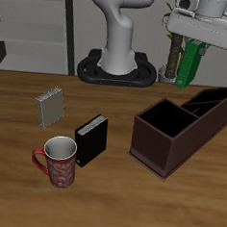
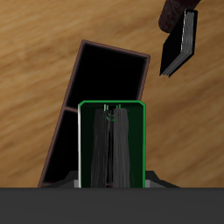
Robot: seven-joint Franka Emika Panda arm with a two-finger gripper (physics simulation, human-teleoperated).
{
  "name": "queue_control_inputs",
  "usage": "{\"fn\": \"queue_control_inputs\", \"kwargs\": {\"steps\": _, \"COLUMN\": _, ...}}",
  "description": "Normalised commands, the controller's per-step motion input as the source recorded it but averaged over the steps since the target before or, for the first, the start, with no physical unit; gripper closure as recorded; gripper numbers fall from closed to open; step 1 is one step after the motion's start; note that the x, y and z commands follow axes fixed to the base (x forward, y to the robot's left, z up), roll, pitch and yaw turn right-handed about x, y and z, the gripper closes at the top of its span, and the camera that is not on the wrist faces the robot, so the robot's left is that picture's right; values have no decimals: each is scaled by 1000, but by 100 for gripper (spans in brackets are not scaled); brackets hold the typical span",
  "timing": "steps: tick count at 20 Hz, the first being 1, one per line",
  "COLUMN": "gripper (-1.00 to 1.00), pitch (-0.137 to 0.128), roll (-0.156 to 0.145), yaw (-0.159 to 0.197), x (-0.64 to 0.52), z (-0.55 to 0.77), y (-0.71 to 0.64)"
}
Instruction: Place the green book into the left desk caddy's back compartment
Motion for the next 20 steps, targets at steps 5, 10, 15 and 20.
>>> {"fn": "queue_control_inputs", "kwargs": {"steps": 5, "gripper": 100, "pitch": 13, "roll": 17, "yaw": -31, "x": 14, "z": -33, "y": 190}}
{"fn": "queue_control_inputs", "kwargs": {"steps": 10, "gripper": 100, "pitch": 15, "roll": 42, "yaw": -34, "x": 17, "z": -34, "y": 216}}
{"fn": "queue_control_inputs", "kwargs": {"steps": 15, "gripper": 100, "pitch": 12, "roll": 2, "yaw": -10, "x": 81, "z": -80, "y": 52}}
{"fn": "queue_control_inputs", "kwargs": {"steps": 20, "gripper": 100, "pitch": 21, "roll": 14, "yaw": -22, "x": 108, "z": -148, "y": 44}}
